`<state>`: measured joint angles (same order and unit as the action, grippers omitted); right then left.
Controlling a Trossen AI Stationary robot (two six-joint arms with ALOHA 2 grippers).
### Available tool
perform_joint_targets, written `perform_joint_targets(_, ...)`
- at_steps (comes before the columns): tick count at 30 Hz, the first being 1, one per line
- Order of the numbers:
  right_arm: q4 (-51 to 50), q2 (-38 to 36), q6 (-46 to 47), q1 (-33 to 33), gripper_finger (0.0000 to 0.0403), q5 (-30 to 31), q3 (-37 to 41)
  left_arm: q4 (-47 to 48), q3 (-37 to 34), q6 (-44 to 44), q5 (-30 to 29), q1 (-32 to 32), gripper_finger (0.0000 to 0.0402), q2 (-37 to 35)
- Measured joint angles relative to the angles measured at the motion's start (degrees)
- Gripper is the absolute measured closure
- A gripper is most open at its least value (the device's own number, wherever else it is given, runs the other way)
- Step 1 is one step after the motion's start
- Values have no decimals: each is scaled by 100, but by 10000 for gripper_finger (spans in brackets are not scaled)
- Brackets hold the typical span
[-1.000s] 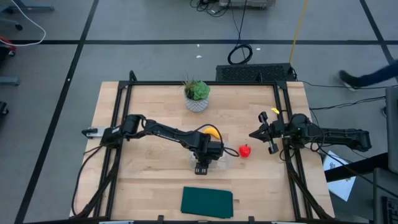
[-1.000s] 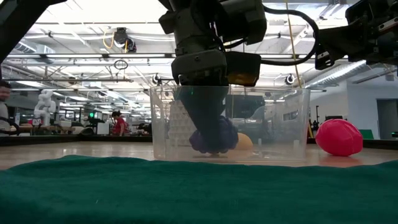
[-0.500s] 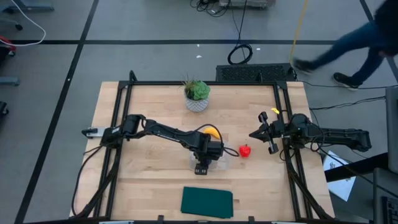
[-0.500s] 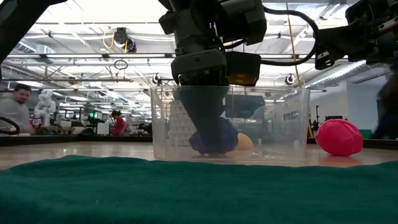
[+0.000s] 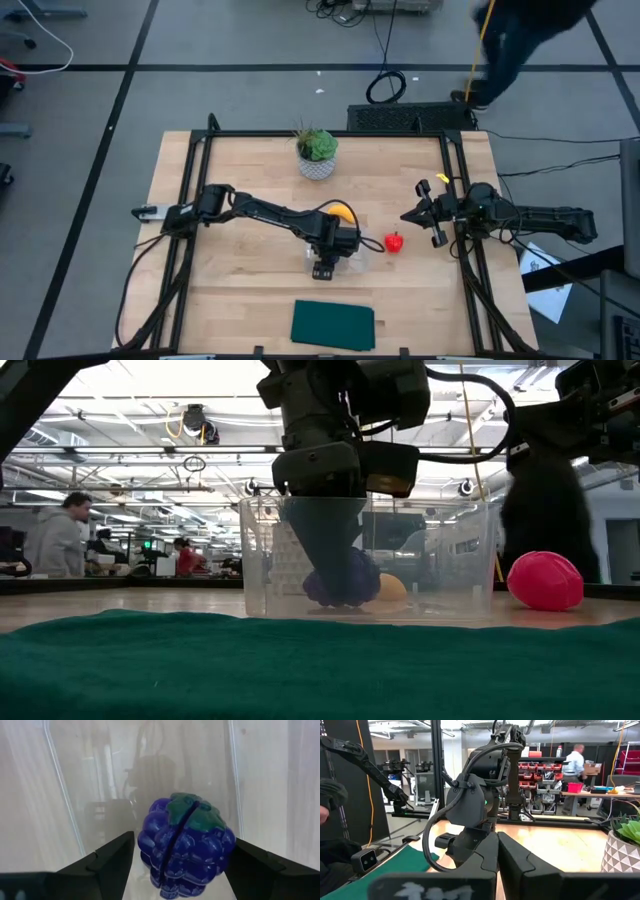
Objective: Pick and placing Produce into tupperware
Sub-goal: Put the grapes into the transparent bin, then put the banana into the transparent bin
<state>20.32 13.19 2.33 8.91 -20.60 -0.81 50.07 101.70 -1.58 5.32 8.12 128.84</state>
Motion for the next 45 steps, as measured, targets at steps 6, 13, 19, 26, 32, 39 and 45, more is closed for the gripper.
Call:
perform_joint_targets(6,0,0,0,0,403,0,1,95,3,0,0,0,116,0)
perform_joint_targets(13,0,0,-2,0,403,0,-1,109,16,22,0,-9,116,-56)
perform_joint_targets(19,0,0,0,-2,403,0,-1,206,16,37,-48,-22,116,-220)
perform_joint_targets(26,39,39,0,-2,403,0,-1,332,16,13,-139,-22,117,-430)
perform_joint_targets(32,81,96,2,-1,403,0,-1,363,21,4,-301,-26,117,-531)
perform_joint_targets(39,90,114,0,-2,403,0,-1,454,21,102,-359,-26,126,-531)
perform_joint_targets(45,92,114,0,-1,403,0,0,608,21,107,-398,-75,166,-691)
